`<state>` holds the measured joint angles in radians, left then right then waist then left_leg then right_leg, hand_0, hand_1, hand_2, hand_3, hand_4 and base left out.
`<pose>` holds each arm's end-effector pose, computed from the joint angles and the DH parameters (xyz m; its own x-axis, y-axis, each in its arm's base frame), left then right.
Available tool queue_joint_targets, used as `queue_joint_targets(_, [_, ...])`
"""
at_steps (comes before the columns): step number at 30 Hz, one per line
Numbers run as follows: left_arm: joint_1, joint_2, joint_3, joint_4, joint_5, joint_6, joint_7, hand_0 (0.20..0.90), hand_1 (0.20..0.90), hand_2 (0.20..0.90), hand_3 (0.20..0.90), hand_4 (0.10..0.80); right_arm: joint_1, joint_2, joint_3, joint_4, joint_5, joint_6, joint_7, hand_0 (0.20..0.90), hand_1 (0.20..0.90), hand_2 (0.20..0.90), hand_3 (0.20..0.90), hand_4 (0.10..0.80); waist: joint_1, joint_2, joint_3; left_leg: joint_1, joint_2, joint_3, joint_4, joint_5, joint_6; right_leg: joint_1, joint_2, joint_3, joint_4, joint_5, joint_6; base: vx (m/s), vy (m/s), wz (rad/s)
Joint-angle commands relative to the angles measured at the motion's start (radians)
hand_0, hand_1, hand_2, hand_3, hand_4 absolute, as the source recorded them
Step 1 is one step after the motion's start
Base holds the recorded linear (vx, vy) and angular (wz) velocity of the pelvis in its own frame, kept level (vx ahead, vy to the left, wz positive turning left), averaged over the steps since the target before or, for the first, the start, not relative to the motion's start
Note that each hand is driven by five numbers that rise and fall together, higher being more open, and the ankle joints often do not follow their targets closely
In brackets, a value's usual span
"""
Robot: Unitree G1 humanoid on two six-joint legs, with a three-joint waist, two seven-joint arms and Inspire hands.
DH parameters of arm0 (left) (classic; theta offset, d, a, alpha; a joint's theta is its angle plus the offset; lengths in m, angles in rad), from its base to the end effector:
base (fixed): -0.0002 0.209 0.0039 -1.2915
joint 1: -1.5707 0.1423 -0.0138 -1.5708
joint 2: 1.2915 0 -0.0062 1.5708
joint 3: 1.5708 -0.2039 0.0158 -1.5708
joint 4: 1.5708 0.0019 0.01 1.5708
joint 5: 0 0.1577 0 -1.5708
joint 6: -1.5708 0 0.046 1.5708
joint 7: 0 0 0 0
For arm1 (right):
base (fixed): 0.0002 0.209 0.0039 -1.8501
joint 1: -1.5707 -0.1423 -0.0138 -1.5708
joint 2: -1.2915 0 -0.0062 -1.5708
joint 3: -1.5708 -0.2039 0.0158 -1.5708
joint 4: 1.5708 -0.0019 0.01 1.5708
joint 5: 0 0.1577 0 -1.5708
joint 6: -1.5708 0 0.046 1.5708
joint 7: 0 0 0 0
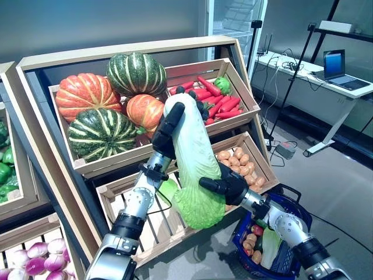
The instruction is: Put vegetables into the basket
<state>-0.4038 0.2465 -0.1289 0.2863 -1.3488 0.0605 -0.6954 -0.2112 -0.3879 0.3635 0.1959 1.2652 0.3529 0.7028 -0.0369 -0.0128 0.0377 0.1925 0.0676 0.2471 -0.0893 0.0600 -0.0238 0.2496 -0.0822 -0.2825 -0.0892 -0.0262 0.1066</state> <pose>0.3054 0.1574 0.0663 0.6562 -0.4702 0.5901 0.7372 0.2328 -0.6343 0.2496 -0.1503 0.0105 0.5175 0.8306 0.2058 -0.5983 0.1792 0.7810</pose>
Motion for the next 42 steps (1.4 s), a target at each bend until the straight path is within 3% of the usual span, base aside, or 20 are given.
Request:
queue_joint_targets(1, [-0.126, -0.109, -0.097, 0.071, 0.033, 0.053, -0.089, 0.3, 0.3, 0.3, 0.3, 0.4, -0.234, 0.259, -0.077, -0.087, 0.215, -0.009, 0.106, 0.3, 0.3, 0.3, 0.3, 0.4, -0.007, -0.011, -0.013, 0.058, -0.043, -0.003, 0.002, -0.182, 0.009, 0.0, 0.029, 0.011, 0.002, -0.054, -0.047, 0.0, 0.0, 0.0])
queue_joint_targets(11, [-0.156, -0.08, -0.103, 0.064, 0.048, 0.044, -0.089, 0.3, 0.3, 0.3, 0.3, 0.4, -0.241, 0.232, -0.068, -0.062, 0.24, -0.011, 0.094, 0.3, 0.3, 0.3, 0.3, 0.4, -0.014, -0.012, -0.007, 0.056, -0.041, 0.002, 0.002, -0.176, 0.008, -0.004, 0.031, 0.018, 0.002, -0.05, -0.048, 0.0, 0.0, 0.0])
queue_joint_targets(12, [-0.158, -0.074, -0.1, 0.065, 0.056, 0.047, -0.089, 0.345, 0.345, 0.345, 0.345, 0.43, -0.24, 0.228, -0.068, -0.058, 0.234, -0.015, 0.092, 0.3, 0.3, 0.3, 0.3, 0.4, -0.014, -0.012, -0.007, 0.056, -0.04, 0.003, 0.002, -0.175, 0.008, -0.004, 0.031, 0.018, 0.002, -0.049, -0.048, 0.0, 0.0, 0.0])
queue_joint_targets(14, [-0.156, -0.068, -0.097, 0.065, 0.058, 0.06, -0.082, 0.813, 0.813, 0.813, 0.813, 0.742, -0.234, 0.224, -0.069, -0.051, 0.23, -0.022, 0.09, 0.3, 0.3, 0.3, 0.3, 0.4, -0.014, -0.012, -0.008, 0.055, -0.04, 0.003, 0.002, -0.176, 0.008, -0.005, 0.031, 0.019, 0.002, -0.049, -0.048, 0.0, 0.0, 0.0])
queue_joint_targets(15, [-0.154, -0.064, -0.09, 0.067, 0.057, 0.067, -0.08, 0.9, 0.9, 0.9, 0.9, 0.8, -0.226, 0.22, -0.074, -0.048, 0.226, -0.023, 0.086, 0.3, 0.3, 0.3, 0.3, 0.4, -0.016, -0.013, -0.008, 0.056, -0.04, 0.005, 0.002, -0.176, 0.009, -0.006, 0.031, 0.02, 0.002, -0.049, -0.047, 0.0, 0.0, 0.0])
queue_joint_targets(23, [-0.077, -0.017, -0.015, 0.088, 0.124, 0.08, -0.084, 0.9, 0.9, 0.9, 0.9, 0.8, -0.106, 0.161, -0.144, -0.007, 0.158, -0.027, 0.074, 0.3, 0.3, 0.3, 0.3, 0.4, -0.029, -0.013, -0.007, 0.053, -0.036, 0.019, 0.002, -0.174, 0.009, -0.014, 0.032, 0.029, 0.002, -0.045, -0.043, 0.0, 0.0, 0.0])
queue_joint_targets(36, [0.12, 0.036, 0.224, 0.183, 0.152, 0.095, -0.117, 0.9, 0.9, 0.9, 0.9, 0.8, 0.18, 0.124, -0.356, 0.064, 0.089, -0.043, 0.08, 0.3, 0.3, 0.3, 0.3, 0.4, -0.066, -0.013, 0.013, 0.051, -0.021, 0.059, 0.002, -0.17, 0.007, -0.033, 0.032, 0.054, 0.002, -0.038, -0.039, -0.002, -0.016, -0.09])
queue_joint_targets(42, [0.166, 0.05, 0.282, 0.237, 0.163, 0.042, -0.039, 0.9, 0.9, 0.9, 0.9, 0.8, 0.216, 0.119, -0.43, 0.09, 0.073, -0.104, 0.023, 0.3, 0.3, 0.3, 0.3, 0.4, -0.082, -0.014, 0.024, 0.048, -0.016, 0.076, 0.002, -0.167, 0.003, -0.043, 0.034, 0.065, 0.002, -0.035, -0.039, -0.004, -0.038, -0.11])
